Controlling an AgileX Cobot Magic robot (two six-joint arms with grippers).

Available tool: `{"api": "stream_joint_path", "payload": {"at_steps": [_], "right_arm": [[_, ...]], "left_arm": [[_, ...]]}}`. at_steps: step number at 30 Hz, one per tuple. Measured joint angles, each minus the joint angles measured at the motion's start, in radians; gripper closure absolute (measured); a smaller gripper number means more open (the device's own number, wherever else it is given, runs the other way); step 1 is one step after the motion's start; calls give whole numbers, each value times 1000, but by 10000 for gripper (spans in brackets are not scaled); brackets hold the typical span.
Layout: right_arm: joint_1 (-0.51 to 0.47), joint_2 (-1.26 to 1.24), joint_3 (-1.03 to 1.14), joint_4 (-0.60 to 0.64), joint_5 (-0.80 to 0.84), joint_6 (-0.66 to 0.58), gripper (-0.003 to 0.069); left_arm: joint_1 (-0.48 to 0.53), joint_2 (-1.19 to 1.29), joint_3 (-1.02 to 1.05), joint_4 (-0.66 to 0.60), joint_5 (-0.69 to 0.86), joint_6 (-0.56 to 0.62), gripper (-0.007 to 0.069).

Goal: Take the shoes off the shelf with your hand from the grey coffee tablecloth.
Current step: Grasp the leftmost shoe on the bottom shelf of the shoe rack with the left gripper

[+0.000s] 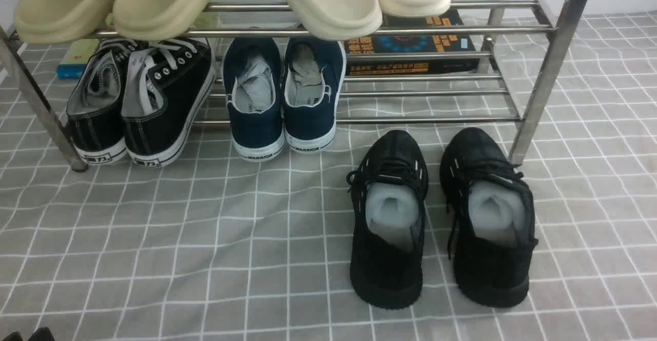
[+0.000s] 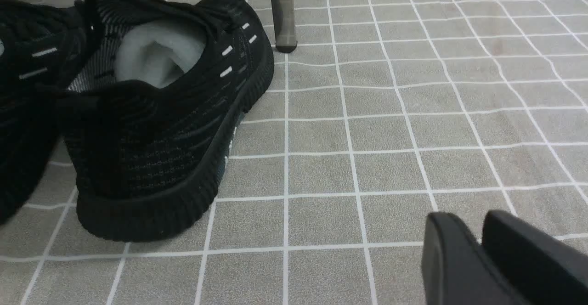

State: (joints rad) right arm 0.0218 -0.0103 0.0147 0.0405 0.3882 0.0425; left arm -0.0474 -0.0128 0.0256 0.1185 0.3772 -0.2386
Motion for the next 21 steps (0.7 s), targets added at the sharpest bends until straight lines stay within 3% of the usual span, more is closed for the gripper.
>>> {"api": "stream_joint_path", "payload": {"at_steps": [21], "right_arm": [[0, 0, 0, 0, 0, 0, 514]], "left_arm": [[0, 0, 0, 5, 0, 0, 384]]}}
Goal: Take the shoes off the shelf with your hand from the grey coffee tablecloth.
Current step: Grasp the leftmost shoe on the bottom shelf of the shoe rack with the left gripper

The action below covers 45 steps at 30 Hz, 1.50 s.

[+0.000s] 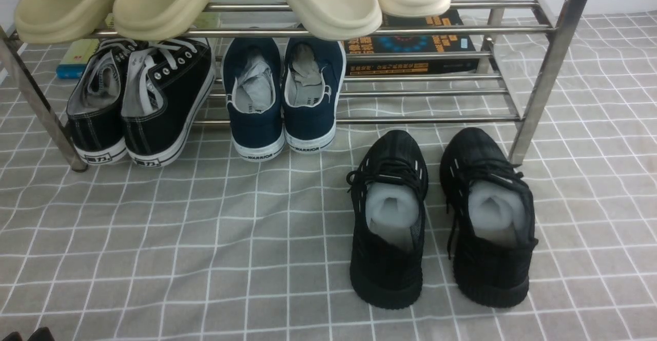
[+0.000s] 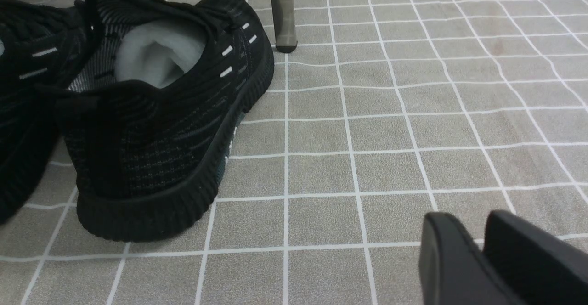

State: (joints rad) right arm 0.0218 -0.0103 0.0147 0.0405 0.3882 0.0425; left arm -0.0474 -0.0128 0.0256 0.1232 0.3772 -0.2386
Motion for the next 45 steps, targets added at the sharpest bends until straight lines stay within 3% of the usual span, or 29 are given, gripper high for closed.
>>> {"api": "stream_joint_path", "payload": {"at_steps": [4, 7, 8, 10, 11, 12, 17, 20, 25, 31, 34, 40, 45], "right_arm": [[0, 0, 0, 0, 0, 0, 510], [0, 0, 0, 0, 0, 0, 508], [0, 0, 0, 0, 0, 0, 505], [0, 0, 0, 0, 0, 0, 503], [0, 0, 0, 0, 0, 0, 501], [0, 0, 0, 0, 0, 0, 499], [0, 0, 0, 0, 0, 0, 491], [0, 0, 0, 0, 0, 0, 486], [0, 0, 0, 0, 0, 0, 480], [0, 0, 0, 0, 0, -2, 470], [0, 0, 0, 0, 0, -2, 466], [0, 0, 0, 0, 0, -2, 452], [0, 0, 0, 0, 0, -2, 445]], "left_arm": [[0, 0, 0, 16, -10, -4, 384], [0, 0, 2, -64, -33, -88, 384], [0, 0, 3, -195, -59, -215, 384], [0, 0, 3, -269, -82, -301, 384], [0, 0, 3, -393, -120, -415, 384], [0, 0, 3, -433, -142, -457, 384], [0, 0, 3, -555, -228, -592, 384], [0, 0, 3, -566, -270, -594, 384], [0, 0, 3, -573, -294, -590, 420], [0, 67, -187, -429, -153, -409, 611], [0, 168, -293, -367, -74, -355, 623], [0, 602, -554, -217, 179, -328, 623], [0, 902, -736, -90, 215, -328, 603]]}}
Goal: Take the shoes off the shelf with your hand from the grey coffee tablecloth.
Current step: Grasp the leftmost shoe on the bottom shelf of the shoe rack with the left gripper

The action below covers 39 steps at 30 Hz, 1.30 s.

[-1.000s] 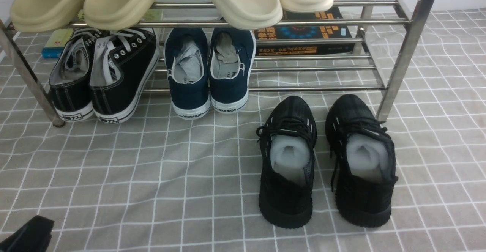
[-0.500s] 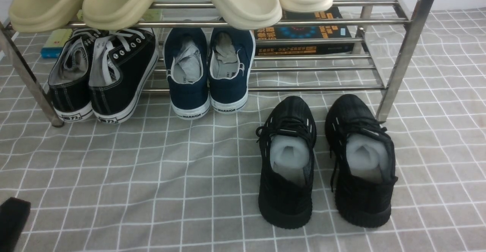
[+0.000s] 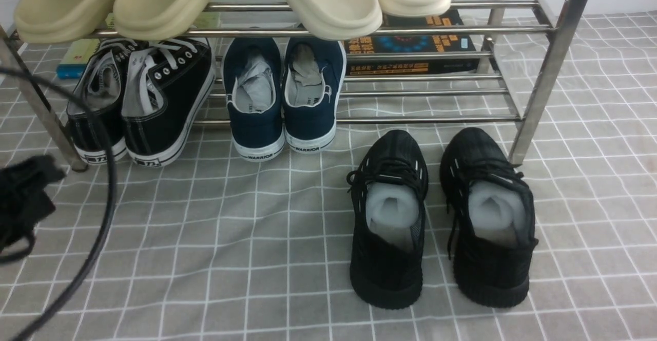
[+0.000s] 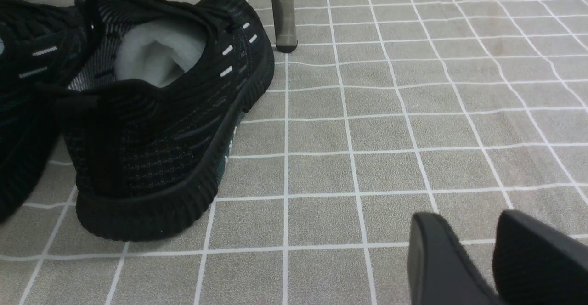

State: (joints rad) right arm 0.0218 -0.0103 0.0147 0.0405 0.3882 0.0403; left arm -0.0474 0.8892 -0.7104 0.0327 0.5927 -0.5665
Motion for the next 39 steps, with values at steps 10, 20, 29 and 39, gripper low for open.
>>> {"api": "stream_joint_path", "payload": {"at_steps": [10, 20, 29, 39], "right_arm": [[0, 0, 0, 0, 0, 0, 430], [-1, 0, 0, 2, 0, 0, 421], [-2, 0, 0, 2, 0, 0, 421], [-2, 0, 0, 2, 0, 0, 420]], "left_arm": [[0, 424, -188, 163, -190, -158, 331], [98, 542, -306, 223, -203, -307, 242], [140, 720, -553, 194, -20, -301, 238], [140, 823, -568, 110, -17, -264, 241]]}}
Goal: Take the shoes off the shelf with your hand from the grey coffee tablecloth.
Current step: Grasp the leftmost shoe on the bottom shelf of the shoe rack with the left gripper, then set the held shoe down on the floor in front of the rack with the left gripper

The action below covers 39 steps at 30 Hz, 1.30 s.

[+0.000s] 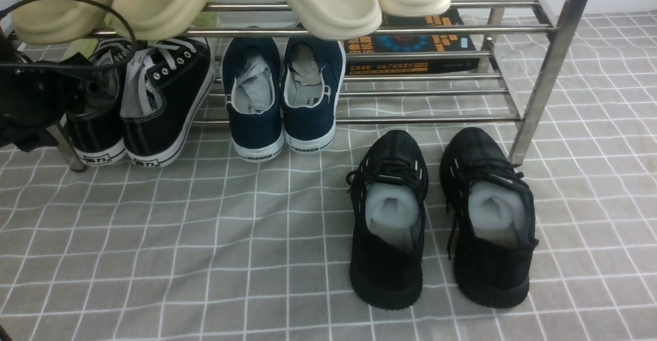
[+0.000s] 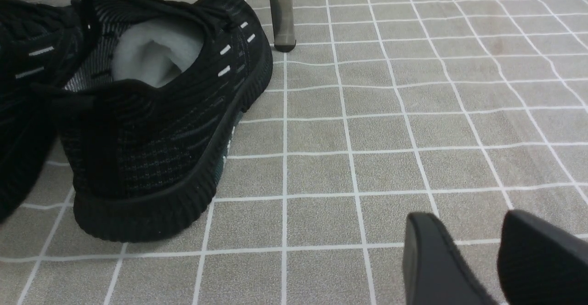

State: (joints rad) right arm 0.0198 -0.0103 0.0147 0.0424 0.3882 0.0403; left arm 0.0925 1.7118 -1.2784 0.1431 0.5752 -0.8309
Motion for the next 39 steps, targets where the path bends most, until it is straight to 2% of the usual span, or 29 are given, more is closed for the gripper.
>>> {"api": "stream_joint_path", "payload": {"at_steps": [4, 5, 6, 8, 11, 15, 24, 30, 39], "right_arm": [[0, 0, 0, 0, 0, 0, 420], [0, 0, 0, 0, 0, 0, 420], [0, 0, 0, 0, 0, 0, 420], [0, 0, 0, 0, 0, 0, 420], [0, 0, 0, 0, 0, 0, 420], [0, 0, 0, 0, 0, 0, 420], [0, 0, 0, 0, 0, 0, 420], [0, 0, 0, 0, 0, 0, 420], [0, 0, 0, 0, 0, 0, 420]], "left_arm": [[0, 14, -1, -4, -20, 1, 295], [0, 14, -1, -6, -21, 1, 358], [0, 14, -1, -7, -22, 2, 368], [0, 18, -1, -10, -22, 35, 525], [0, 19, -1, -25, 9, 97, 595], [0, 7, -3, -59, 59, 127, 604], [0, -200, 1, -73, 398, 171, 603], [0, -344, 7, 13, 547, 160, 603], [0, -559, 136, 149, 607, 164, 603]]}}
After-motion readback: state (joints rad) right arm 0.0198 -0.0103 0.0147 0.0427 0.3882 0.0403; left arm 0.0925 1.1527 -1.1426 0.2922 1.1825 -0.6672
